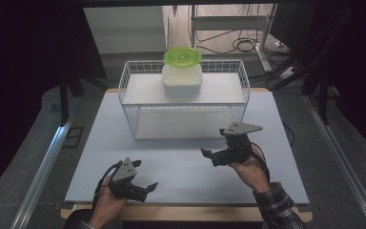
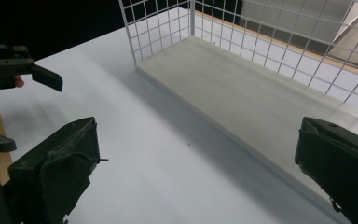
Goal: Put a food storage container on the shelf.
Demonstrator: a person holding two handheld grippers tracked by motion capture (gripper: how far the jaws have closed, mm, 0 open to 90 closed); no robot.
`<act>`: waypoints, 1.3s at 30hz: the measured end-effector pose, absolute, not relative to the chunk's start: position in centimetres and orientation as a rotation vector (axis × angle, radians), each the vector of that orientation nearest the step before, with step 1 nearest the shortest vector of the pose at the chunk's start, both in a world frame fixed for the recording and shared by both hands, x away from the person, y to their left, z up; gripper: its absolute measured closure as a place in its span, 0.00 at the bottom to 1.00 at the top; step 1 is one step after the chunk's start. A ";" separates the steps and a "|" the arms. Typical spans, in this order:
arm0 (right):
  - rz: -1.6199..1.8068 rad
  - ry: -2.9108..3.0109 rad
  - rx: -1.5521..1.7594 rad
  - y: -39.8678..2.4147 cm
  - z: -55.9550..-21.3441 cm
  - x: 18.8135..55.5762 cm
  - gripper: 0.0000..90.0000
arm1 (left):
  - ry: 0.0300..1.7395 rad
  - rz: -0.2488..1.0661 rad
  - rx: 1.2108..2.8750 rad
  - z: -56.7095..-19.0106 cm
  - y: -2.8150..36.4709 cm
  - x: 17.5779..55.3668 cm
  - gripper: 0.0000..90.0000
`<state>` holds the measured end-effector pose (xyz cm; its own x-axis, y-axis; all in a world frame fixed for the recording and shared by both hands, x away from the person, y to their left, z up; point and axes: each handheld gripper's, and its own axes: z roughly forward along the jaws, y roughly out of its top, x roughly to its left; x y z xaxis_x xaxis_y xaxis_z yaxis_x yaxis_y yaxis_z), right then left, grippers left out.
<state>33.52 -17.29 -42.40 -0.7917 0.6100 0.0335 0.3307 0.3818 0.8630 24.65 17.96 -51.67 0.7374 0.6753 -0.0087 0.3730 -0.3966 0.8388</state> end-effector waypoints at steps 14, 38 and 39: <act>1.363 2.371 0.871 -18.6 -44.1 32.0 0.00 | 0.791 0.419 2.028 -51.7 17.9 24.7 0.02; 1.216 2.393 0.888 -20.6 -48.4 30.2 0.00 | 0.802 0.413 2.038 -51.8 17.9 24.8 0.02; 1.207 2.397 0.889 -20.7 -48.5 30.2 0.00 | 0.803 0.412 2.039 -51.8 17.9 24.8 0.02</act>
